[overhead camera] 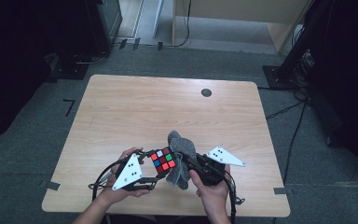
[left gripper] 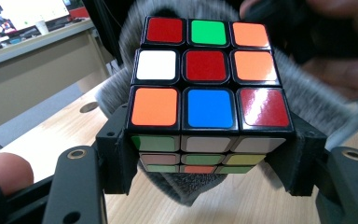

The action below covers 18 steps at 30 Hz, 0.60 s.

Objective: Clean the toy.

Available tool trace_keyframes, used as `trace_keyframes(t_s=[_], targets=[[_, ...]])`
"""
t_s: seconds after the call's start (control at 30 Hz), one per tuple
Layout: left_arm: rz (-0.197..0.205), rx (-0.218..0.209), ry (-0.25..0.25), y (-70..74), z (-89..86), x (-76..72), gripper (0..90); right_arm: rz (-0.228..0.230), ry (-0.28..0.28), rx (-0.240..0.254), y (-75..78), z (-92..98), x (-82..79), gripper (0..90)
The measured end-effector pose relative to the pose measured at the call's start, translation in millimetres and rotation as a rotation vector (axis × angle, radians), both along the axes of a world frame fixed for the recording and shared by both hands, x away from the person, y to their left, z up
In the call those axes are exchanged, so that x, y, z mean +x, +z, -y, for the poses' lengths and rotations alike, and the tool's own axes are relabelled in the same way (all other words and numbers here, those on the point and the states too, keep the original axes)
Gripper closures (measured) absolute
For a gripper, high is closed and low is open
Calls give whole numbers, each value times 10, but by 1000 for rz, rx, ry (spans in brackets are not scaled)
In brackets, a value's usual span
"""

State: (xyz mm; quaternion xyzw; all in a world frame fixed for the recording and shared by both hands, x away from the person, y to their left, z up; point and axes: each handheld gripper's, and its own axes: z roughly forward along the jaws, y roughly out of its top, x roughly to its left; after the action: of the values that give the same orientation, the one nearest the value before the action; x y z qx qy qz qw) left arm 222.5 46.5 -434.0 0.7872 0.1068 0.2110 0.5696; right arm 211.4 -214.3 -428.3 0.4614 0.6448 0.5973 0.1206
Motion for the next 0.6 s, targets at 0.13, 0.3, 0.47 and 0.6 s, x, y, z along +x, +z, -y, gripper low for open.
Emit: trace_keyframes(t_s=[0.13, 0.3, 0.47, 0.6], targets=[[-9, 18, 1, -27, 8, 20, 344, 23, 22, 17, 86, 3, -36, 752], [-5, 30, -8, -38, 52, -12, 344, 92, 34, 3, 232, -89, -144, 751], [-29, -26, -1, 11, -41, 28, 343, -15, 25, 6, 30, -19, -6, 752], [-35, -43, -3, 15, -55, 41, 344, -25, 37, 3, 71, -10, -2, 750]])
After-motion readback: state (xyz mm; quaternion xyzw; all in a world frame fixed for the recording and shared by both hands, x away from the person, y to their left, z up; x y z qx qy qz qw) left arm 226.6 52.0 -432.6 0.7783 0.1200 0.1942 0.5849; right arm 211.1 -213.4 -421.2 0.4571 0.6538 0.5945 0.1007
